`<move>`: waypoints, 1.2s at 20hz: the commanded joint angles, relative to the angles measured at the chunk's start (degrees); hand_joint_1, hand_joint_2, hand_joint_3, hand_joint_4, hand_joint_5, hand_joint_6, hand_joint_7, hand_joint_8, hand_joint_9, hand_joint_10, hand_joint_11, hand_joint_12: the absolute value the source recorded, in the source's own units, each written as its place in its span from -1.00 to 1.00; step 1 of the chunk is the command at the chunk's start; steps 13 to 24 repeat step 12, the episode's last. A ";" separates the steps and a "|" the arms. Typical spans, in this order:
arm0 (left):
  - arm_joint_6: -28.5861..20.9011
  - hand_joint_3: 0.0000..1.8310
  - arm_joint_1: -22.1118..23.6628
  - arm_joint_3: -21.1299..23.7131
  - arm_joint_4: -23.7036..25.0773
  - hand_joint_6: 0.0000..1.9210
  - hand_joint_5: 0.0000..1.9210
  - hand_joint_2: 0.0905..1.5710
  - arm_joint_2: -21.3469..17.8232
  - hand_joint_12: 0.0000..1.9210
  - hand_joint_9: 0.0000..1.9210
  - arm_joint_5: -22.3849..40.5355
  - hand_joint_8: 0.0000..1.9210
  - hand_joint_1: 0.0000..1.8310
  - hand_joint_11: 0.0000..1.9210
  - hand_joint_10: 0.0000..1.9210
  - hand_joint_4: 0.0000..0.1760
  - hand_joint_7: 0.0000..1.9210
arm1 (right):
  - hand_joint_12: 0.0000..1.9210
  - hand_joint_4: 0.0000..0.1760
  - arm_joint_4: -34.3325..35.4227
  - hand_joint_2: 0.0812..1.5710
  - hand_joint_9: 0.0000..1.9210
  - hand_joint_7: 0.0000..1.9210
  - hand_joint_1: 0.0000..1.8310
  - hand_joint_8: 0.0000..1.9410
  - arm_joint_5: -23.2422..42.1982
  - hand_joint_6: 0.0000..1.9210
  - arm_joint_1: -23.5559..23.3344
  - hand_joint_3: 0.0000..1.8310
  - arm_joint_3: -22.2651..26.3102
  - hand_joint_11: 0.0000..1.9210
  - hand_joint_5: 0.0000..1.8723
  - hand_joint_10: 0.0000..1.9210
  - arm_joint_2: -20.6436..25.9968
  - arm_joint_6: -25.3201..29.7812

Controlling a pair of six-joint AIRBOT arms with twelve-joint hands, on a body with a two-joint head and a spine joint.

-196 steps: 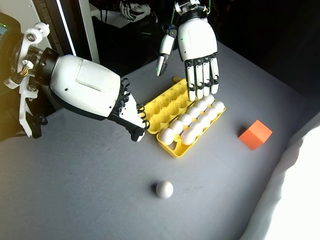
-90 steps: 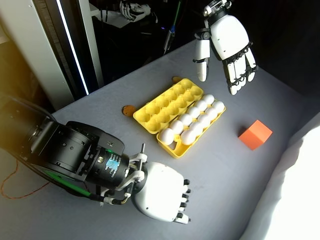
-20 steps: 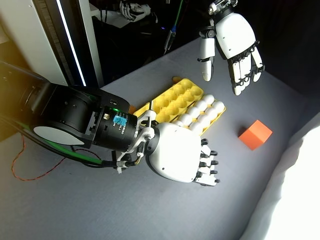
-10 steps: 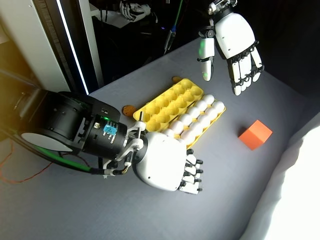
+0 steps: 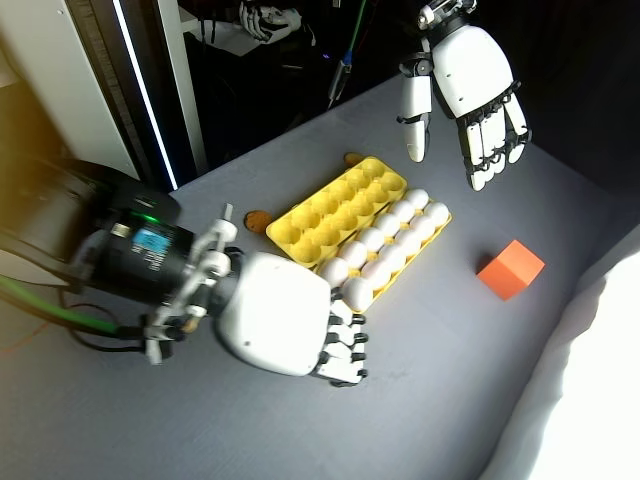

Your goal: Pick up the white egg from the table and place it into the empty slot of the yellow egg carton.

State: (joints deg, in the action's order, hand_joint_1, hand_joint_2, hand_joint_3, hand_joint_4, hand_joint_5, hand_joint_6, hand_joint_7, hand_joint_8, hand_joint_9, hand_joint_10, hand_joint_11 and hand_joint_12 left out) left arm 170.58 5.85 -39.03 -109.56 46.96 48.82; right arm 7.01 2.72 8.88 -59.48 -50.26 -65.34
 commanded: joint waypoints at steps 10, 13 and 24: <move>0.60 -1.00 0.54 0.20 3.92 -1.00 -0.64 0.68 -1.01 -0.27 -0.58 -0.16 -1.00 -1.00 -1.00 -1.00 -1.00 -0.55 | 0.23 -1.00 -25.43 0.28 -0.60 -0.56 0.14 -0.99 15.90 -0.99 2.79 -1.00 9.18 -1.00 -0.48 -0.99 12.88 -0.54; 0.61 -1.00 0.52 0.22 3.92 -1.00 -0.66 0.68 -1.02 -0.28 -0.59 -0.16 -1.00 -1.00 -1.00 -1.00 -1.00 -0.56 | 0.23 -1.00 -28.08 0.28 -0.60 -0.57 0.17 -1.00 19.53 -1.00 4.69 -1.00 9.58 -1.00 -0.52 -0.99 14.10 -0.06; 0.61 -1.00 0.52 0.22 3.92 -1.00 -0.66 0.68 -1.02 -0.28 -0.59 -0.16 -1.00 -1.00 -1.00 -1.00 -1.00 -0.56 | 0.23 -1.00 -28.08 0.28 -0.60 -0.57 0.17 -1.00 19.53 -1.00 4.69 -1.00 9.58 -1.00 -0.52 -0.99 14.10 -0.06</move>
